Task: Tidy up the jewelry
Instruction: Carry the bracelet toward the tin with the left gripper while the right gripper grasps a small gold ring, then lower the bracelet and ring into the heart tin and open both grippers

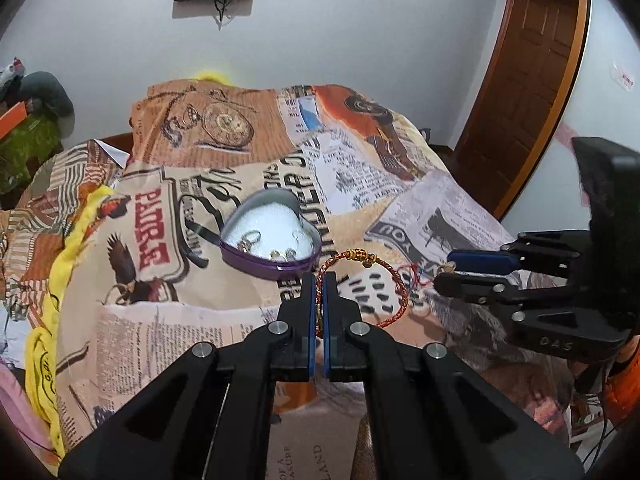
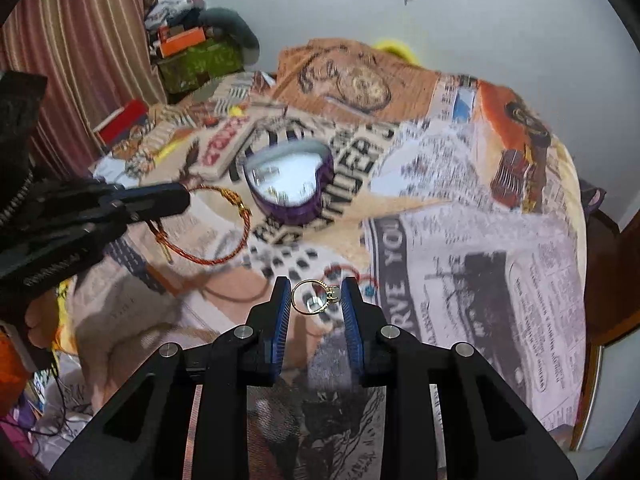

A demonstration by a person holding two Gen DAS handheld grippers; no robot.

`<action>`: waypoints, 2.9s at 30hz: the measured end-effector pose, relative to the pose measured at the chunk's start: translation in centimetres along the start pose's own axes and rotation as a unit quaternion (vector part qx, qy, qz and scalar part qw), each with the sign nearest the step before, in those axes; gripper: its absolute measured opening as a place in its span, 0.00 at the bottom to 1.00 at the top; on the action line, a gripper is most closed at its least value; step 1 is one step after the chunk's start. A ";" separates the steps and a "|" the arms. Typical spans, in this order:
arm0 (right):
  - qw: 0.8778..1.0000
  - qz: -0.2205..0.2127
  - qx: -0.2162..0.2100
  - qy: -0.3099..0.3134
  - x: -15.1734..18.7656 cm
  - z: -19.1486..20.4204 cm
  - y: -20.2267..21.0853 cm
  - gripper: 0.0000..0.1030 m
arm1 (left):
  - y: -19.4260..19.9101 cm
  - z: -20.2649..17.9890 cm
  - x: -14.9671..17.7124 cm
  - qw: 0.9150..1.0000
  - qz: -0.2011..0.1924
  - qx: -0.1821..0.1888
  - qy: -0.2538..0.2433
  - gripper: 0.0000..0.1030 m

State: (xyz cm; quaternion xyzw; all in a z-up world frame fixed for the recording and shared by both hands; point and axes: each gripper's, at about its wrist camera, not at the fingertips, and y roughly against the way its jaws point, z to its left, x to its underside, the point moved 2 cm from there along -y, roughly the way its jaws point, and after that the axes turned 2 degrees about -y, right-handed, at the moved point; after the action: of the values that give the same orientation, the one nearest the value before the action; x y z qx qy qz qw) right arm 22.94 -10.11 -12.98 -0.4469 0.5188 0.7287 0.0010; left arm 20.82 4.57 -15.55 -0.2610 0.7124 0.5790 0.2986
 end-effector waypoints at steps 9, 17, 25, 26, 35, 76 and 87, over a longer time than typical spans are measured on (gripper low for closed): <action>0.998 -0.054 -0.012 0.002 -3.3 0.9 1.3 0.23 | 0.1 1.5 -2.3 1.000 -0.024 -0.014 0.008 0.01; 0.997 -0.073 -0.021 -0.001 -5.9 1.3 -0.1 0.23 | -0.9 3.6 -4.1 0.999 -0.035 -0.025 0.020 0.01; 0.997 -0.061 -0.041 -0.010 -7.5 1.0 -2.9 0.23 | -3.4 5.6 -5.1 0.999 -0.026 -0.036 0.028 0.01; 0.997 -0.058 -0.044 -0.012 -7.8 0.9 -3.3 0.23 | -3.9 5.9 -5.1 0.999 -0.024 -0.036 0.030 0.01; 0.998 -0.013 -0.059 -0.013 -9.4 0.3 -7.4 0.23 | -8.3 8.1 -5.0 0.998 0.023 -0.034 0.041 0.01; 0.999 0.028 -0.042 -0.013 -9.5 0.0 -6.6 0.24 | -5.8 6.9 -6.0 0.998 0.039 -0.058 0.007 0.15; 0.999 -0.036 -0.004 -0.021 -7.3 -1.7 0.6 0.38 | -2.6 2.9 -6.0 0.998 0.030 -0.043 -0.020 0.34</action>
State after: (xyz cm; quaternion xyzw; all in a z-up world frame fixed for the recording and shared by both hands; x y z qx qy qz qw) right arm 28.14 -8.32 -7.91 -0.4497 0.4993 0.7397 0.0367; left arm 27.17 7.11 -13.41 -0.2401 0.6884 0.6229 0.2837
